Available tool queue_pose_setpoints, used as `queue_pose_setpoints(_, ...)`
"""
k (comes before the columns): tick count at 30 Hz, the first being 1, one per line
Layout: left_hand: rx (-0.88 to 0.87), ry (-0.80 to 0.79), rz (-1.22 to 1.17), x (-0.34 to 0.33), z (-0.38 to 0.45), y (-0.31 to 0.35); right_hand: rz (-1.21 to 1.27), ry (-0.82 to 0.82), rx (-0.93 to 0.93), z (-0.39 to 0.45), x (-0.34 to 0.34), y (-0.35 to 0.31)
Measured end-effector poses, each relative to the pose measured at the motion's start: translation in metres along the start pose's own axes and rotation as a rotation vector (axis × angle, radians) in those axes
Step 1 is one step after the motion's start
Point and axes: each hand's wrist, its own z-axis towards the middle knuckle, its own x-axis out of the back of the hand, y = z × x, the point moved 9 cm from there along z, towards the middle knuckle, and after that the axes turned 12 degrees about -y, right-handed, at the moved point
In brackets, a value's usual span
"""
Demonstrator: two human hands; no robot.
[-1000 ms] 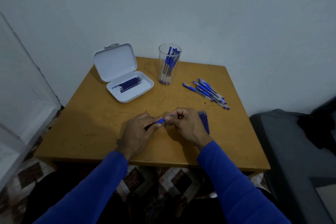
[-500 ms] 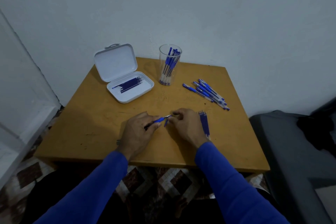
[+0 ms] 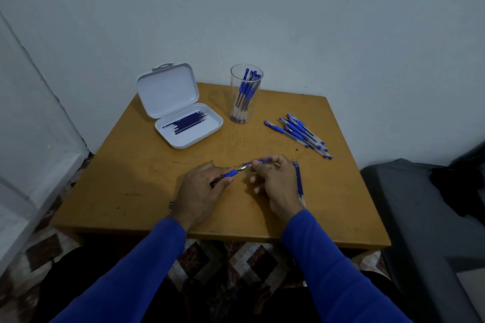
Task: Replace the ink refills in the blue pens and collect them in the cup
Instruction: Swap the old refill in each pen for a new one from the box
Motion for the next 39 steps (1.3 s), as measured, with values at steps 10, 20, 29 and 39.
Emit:
queue_pose_setpoints(10,0.018,-0.024,0.036,-0.002,0.000,0.001,-0.061,-0.119,0.090,-0.005,-0.008,-0.006)
queue_pose_setpoints(20,0.026,-0.063,0.075,-0.006,0.000,-0.002,-0.131,-0.238,0.112,-0.003,-0.013,-0.001)
queue_pose_setpoints(29,0.016,-0.065,0.073,-0.006,0.003,-0.006,-0.130,-0.264,0.128,-0.002,-0.015,-0.002)
queue_pose_setpoints(39,0.003,-0.063,0.080,-0.006,0.003,-0.004,-0.132,-0.287,0.127,-0.001,-0.018,-0.003)
